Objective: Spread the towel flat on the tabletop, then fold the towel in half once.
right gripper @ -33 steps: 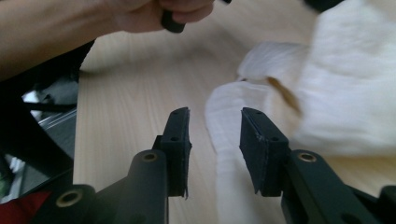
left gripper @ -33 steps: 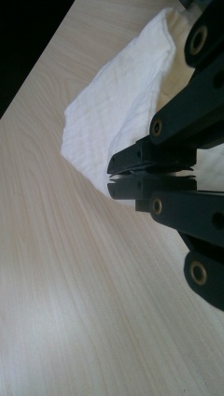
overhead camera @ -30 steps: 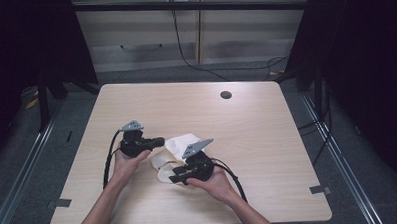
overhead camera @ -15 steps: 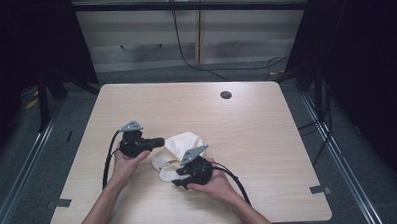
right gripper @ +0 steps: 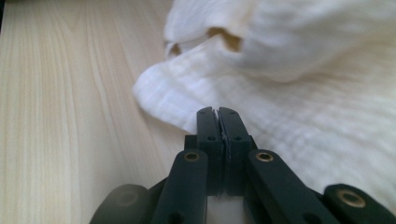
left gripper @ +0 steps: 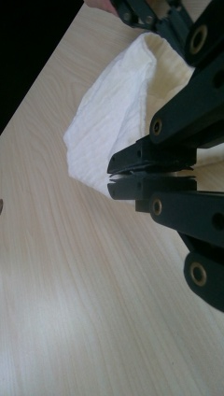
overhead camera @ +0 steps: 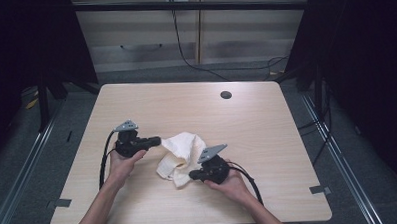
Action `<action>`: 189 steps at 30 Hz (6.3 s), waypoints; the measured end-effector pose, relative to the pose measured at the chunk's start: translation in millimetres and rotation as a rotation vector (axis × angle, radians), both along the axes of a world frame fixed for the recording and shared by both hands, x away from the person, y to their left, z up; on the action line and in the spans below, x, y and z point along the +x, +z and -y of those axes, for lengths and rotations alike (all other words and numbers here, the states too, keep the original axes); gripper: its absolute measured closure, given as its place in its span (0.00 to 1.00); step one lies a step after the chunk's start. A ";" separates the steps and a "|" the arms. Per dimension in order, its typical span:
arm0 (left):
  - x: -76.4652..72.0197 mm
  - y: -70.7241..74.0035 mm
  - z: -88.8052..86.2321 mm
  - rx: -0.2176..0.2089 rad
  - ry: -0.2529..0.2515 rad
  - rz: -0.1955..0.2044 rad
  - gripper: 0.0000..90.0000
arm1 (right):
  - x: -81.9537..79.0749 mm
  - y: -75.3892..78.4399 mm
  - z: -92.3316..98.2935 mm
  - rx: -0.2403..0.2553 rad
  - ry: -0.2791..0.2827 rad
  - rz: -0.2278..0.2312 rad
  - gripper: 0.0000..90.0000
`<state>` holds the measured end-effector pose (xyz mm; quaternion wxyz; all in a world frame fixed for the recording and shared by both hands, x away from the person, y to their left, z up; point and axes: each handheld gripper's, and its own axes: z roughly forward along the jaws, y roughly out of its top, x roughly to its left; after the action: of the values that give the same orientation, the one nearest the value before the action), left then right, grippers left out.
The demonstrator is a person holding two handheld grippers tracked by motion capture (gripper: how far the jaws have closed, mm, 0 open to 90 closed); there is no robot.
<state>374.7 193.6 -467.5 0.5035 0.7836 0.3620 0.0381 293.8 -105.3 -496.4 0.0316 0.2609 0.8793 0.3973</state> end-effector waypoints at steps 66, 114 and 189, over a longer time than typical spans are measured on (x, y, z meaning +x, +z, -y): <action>-8.4 21.3 -11.1 -0.062 -0.022 0.057 0.96 | -22.0 54.2 105.6 0.198 -0.212 0.193 0.98; -92.8 167.2 -22.1 -0.144 -0.139 0.382 0.97 | -62.5 211.5 139.9 0.410 -0.275 0.510 0.98; -41.8 10.3 -25.2 0.115 -0.063 -0.022 0.71 | 19.5 40.6 116.4 0.099 -0.230 0.024 0.64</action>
<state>332.8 218.8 -457.3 0.4546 0.8225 0.3400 0.0346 313.3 -221.7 -455.8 0.0746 0.3563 0.8225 0.4371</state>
